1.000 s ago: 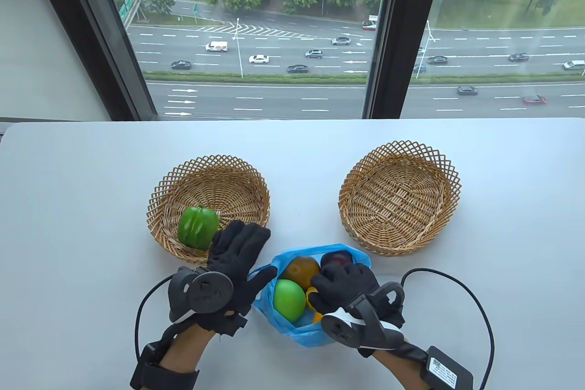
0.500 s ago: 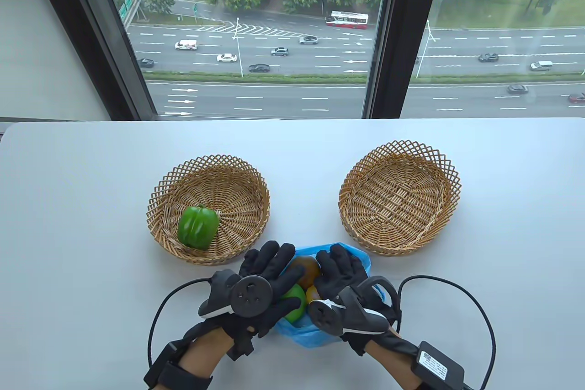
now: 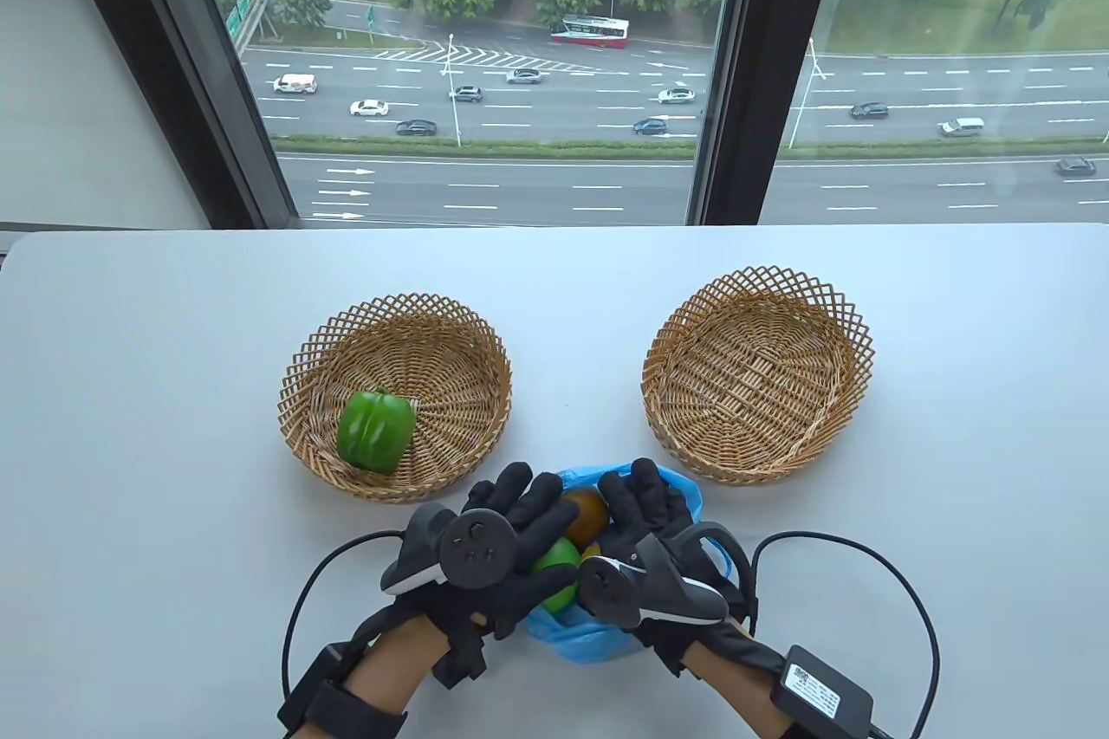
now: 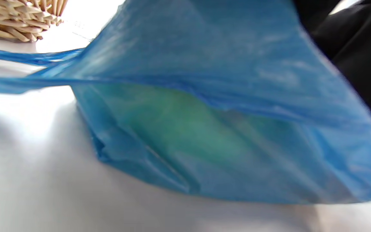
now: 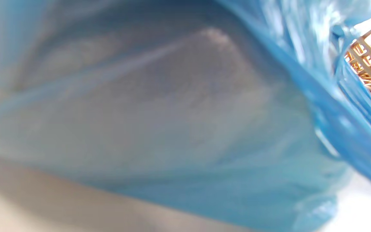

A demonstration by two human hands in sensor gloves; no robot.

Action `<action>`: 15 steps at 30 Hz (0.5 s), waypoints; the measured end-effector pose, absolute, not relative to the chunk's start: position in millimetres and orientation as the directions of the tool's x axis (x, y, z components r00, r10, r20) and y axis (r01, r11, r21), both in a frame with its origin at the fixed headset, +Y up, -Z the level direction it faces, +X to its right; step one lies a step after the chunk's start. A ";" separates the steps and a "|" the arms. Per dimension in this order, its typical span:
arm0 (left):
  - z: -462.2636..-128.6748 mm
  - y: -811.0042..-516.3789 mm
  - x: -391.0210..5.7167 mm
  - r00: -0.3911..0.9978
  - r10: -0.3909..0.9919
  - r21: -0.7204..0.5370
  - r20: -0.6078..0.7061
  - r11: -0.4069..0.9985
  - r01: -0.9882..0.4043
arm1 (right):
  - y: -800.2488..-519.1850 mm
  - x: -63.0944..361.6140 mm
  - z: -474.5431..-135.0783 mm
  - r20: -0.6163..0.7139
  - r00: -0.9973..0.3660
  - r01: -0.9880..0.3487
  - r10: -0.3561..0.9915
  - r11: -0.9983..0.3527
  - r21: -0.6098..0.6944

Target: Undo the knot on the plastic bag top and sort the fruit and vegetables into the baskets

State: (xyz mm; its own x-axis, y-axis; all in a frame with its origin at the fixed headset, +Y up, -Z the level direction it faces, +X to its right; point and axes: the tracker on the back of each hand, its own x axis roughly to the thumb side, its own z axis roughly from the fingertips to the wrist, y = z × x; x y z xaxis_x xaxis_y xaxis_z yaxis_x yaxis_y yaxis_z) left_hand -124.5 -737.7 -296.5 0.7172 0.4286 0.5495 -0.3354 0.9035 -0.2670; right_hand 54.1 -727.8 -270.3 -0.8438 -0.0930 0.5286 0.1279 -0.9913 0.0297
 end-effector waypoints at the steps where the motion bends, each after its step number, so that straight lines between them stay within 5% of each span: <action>1: -296.5 -737.7 -124.4 0.717 0.430 -0.268 0.549 0.903 -0.336 | -727.9 53.9 -270.5 0.526 -0.845 0.135 -0.096 -0.990 0.037; 15: -296.3 -740.1 -123.1 0.711 0.441 -0.271 0.547 0.897 -0.348 | -732.4 49.4 -271.1 0.476 -0.877 0.096 -0.071 -0.995 0.028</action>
